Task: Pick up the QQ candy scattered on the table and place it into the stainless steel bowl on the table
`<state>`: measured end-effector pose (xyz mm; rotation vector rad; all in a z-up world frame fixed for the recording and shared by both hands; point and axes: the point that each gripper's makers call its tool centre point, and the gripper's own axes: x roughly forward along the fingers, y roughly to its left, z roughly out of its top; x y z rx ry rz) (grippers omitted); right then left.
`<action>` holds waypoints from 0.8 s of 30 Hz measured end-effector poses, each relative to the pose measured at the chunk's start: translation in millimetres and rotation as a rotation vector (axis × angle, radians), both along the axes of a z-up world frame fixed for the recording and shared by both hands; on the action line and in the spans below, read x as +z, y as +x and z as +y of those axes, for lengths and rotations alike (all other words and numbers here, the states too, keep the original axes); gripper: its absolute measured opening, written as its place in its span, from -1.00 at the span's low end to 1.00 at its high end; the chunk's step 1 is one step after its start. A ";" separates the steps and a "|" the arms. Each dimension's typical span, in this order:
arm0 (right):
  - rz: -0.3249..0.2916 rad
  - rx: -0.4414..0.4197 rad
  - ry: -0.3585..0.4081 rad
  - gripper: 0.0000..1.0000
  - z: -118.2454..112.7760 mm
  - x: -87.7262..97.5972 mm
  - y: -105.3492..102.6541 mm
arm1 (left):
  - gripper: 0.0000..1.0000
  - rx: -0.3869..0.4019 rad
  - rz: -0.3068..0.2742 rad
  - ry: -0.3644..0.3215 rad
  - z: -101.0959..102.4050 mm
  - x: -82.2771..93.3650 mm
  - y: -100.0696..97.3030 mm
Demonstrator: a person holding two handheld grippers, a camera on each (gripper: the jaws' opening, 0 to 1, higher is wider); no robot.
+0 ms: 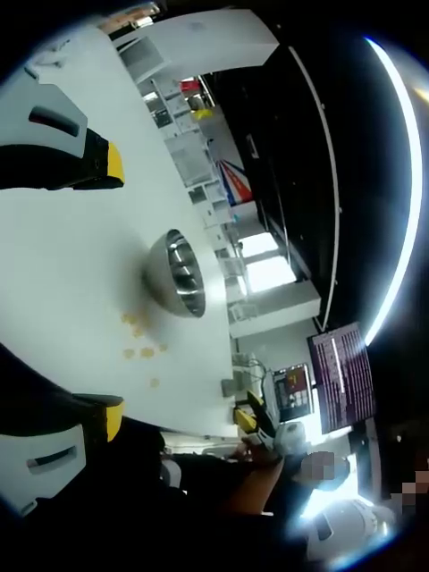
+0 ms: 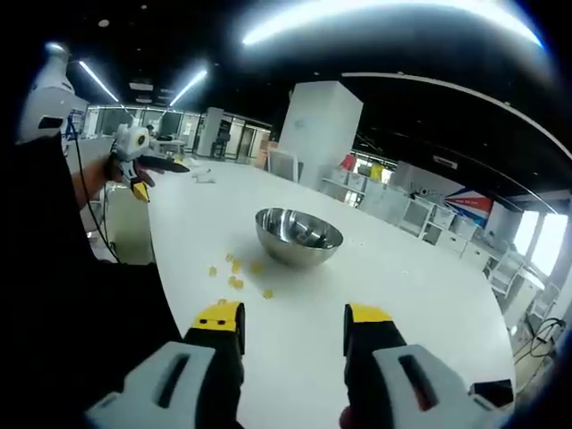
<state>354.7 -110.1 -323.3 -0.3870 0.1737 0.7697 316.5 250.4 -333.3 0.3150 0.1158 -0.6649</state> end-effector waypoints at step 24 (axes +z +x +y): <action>0.008 0.108 -0.117 -0.16 46.7 -8.0 33.0 | 0.86 -0.023 -0.003 -0.020 -6.3 0.3 -2.2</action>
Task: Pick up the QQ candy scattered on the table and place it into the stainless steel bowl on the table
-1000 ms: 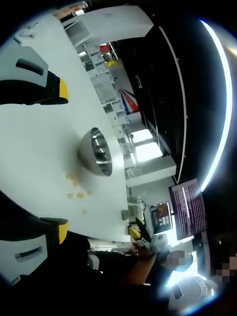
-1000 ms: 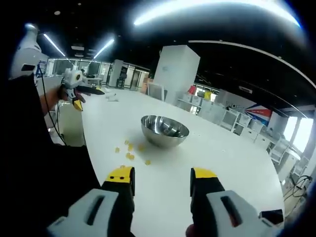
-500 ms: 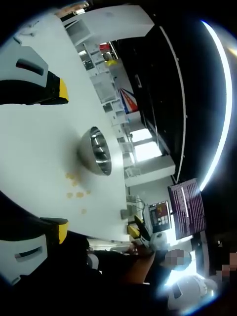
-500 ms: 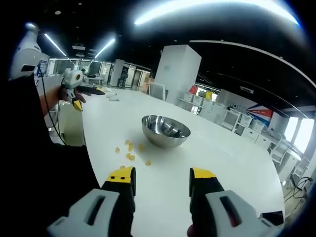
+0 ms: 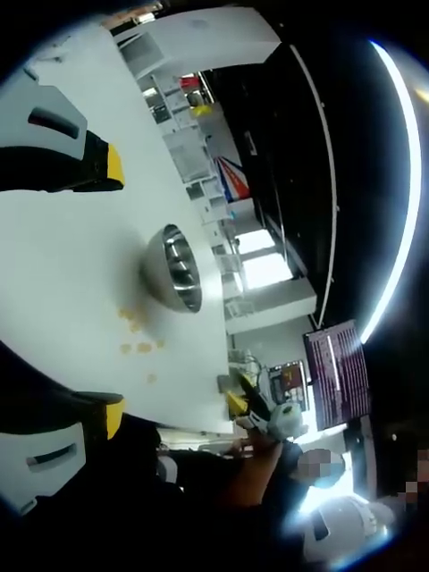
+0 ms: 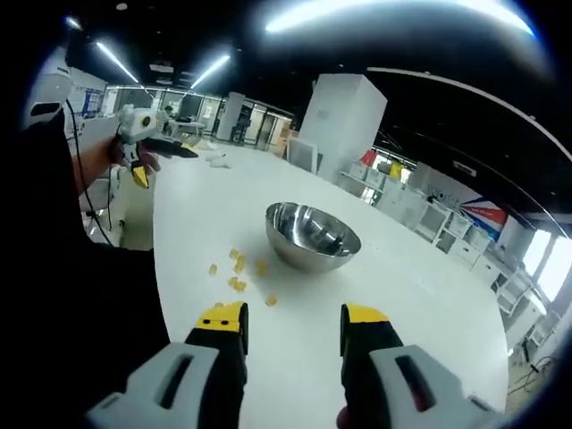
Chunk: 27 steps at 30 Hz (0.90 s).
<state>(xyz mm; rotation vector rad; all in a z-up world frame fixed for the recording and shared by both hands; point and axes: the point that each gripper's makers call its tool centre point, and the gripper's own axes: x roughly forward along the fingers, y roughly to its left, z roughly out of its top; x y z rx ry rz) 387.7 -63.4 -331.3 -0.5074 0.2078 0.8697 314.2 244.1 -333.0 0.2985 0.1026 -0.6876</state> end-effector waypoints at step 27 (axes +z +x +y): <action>0.144 0.188 -0.254 -0.24 85.9 -84.1 46.0 | 0.80 -0.015 0.011 0.009 -0.5 -3.7 -1.4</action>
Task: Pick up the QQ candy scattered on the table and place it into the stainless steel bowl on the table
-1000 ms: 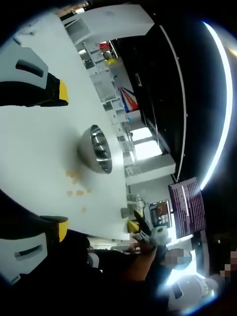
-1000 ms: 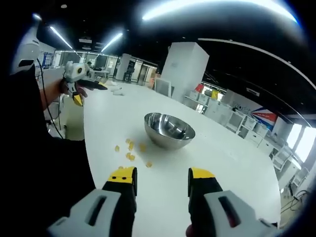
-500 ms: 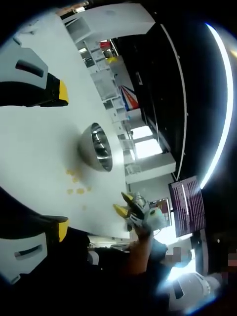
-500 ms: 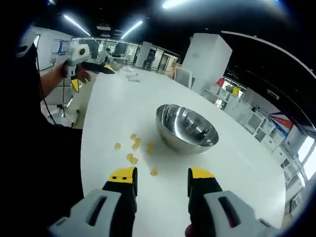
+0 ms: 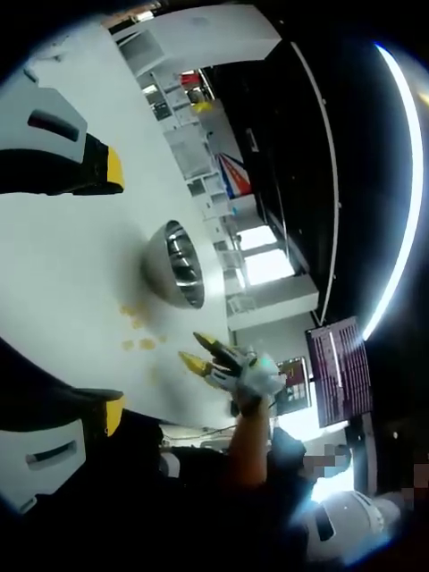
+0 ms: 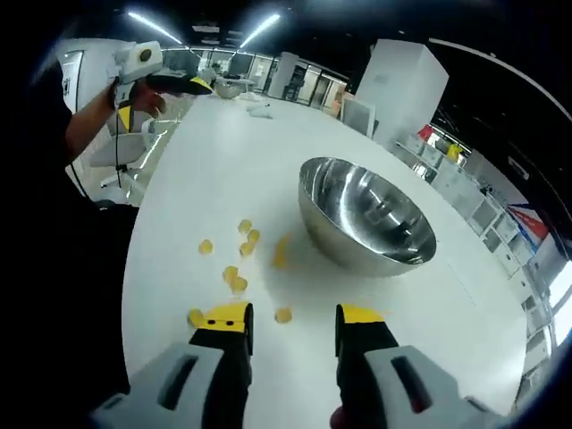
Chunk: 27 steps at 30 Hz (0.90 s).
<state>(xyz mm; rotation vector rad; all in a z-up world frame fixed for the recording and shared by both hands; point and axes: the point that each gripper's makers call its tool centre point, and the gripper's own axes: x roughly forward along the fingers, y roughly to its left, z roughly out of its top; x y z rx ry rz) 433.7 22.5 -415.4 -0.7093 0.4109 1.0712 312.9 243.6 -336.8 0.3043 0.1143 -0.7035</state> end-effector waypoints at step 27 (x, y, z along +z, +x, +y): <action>0.051 0.045 -0.100 -0.56 8.9 -41.5 7.8 | 0.79 0.019 0.006 -0.006 7.8 -3.5 -0.9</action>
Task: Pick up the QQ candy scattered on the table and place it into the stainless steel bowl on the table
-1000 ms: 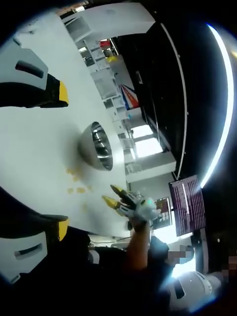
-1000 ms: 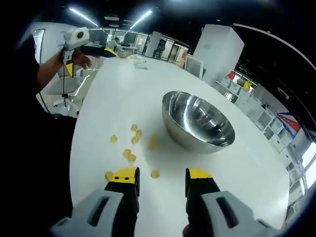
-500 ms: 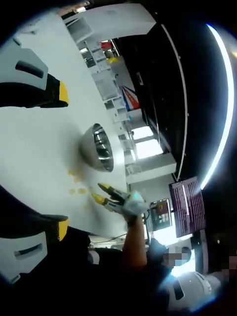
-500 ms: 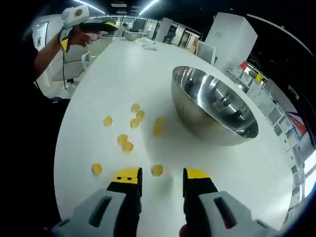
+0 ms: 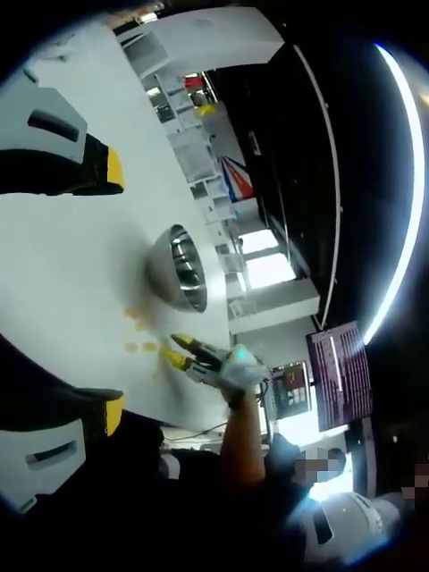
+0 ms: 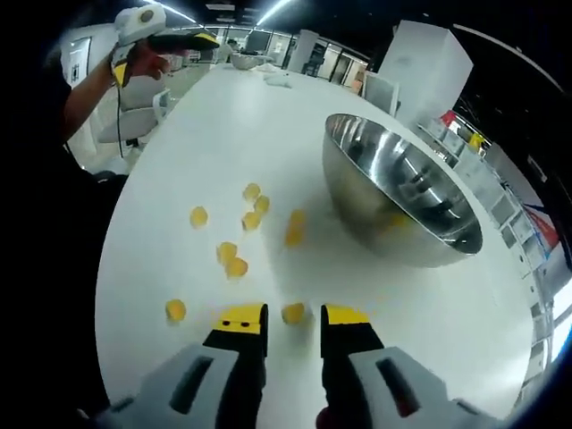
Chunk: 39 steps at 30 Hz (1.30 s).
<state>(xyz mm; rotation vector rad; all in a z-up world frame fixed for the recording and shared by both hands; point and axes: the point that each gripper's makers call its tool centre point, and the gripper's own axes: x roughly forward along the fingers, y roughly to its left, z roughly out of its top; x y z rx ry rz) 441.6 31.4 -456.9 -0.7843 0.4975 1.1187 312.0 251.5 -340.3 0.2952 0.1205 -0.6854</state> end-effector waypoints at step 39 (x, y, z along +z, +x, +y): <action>-0.076 -0.130 0.408 -0.86 -23.1 94.1 -21.7 | 0.80 0.001 -0.007 -0.012 -5.8 1.9 6.9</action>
